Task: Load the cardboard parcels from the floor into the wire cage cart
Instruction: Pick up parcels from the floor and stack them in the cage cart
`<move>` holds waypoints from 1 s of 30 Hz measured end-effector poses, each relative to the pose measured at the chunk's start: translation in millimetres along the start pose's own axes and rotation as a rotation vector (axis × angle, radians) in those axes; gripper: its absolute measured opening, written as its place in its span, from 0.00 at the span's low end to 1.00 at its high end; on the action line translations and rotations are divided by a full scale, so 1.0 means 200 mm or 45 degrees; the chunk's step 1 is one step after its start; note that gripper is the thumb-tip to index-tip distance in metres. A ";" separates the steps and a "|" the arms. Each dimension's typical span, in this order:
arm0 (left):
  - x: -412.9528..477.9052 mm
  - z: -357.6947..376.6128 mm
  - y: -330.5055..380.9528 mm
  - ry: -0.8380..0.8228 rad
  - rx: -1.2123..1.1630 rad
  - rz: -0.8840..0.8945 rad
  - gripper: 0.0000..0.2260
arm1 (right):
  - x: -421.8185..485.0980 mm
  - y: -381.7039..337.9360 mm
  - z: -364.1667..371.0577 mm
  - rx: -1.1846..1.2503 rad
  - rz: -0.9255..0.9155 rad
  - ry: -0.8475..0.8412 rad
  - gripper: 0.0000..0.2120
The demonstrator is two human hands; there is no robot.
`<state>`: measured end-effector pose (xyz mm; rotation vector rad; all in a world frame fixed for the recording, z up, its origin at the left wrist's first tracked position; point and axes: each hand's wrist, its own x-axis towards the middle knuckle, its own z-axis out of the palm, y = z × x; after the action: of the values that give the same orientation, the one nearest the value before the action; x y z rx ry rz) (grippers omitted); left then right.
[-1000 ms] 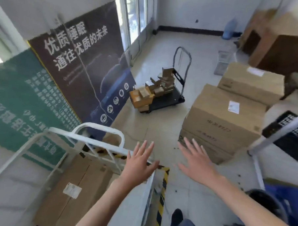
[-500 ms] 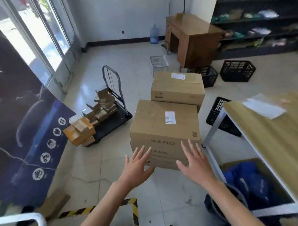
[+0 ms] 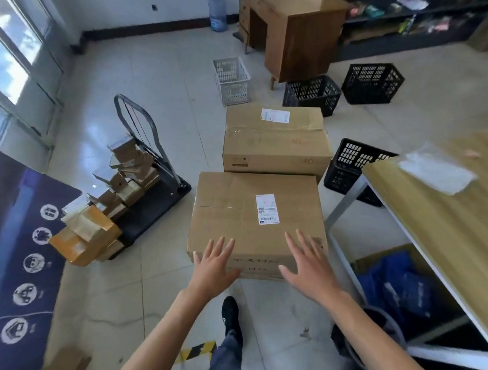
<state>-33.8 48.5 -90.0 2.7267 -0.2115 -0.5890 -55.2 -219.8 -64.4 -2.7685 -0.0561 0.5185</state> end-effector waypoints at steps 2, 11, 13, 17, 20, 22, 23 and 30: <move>0.19 -0.01 -0.12 -0.043 0.078 0.010 0.38 | 0.16 0.02 0.04 -0.033 0.037 -0.087 0.41; 0.71 0.02 -0.48 -0.288 -0.133 -0.387 0.48 | 0.61 0.20 0.18 0.107 0.404 -0.319 0.44; 0.77 0.03 -0.54 -0.281 -0.250 -0.509 0.52 | 0.67 0.26 0.20 0.125 0.484 -0.320 0.45; 0.86 0.08 -0.65 -0.344 -0.350 -0.544 0.55 | 0.76 0.42 0.22 0.143 0.580 -0.318 0.44; 0.89 0.14 -0.67 -0.368 -0.529 -0.577 0.59 | 0.82 0.55 0.22 0.213 0.627 -0.282 0.45; 0.89 0.14 -0.68 -0.300 -0.685 -0.569 0.62 | 0.82 0.58 0.21 0.346 0.729 -0.205 0.47; 0.90 0.14 -0.70 -0.242 -0.809 -0.606 0.62 | 0.82 0.60 0.22 0.447 0.795 -0.156 0.49; 0.90 0.19 -0.65 0.012 -1.112 -0.874 0.31 | 0.93 0.70 0.28 0.717 0.963 -0.128 0.53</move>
<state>121.7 118.9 -236.9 1.8823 0.8217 -0.6322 95.8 -316.5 -222.5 -2.1279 0.9819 0.7096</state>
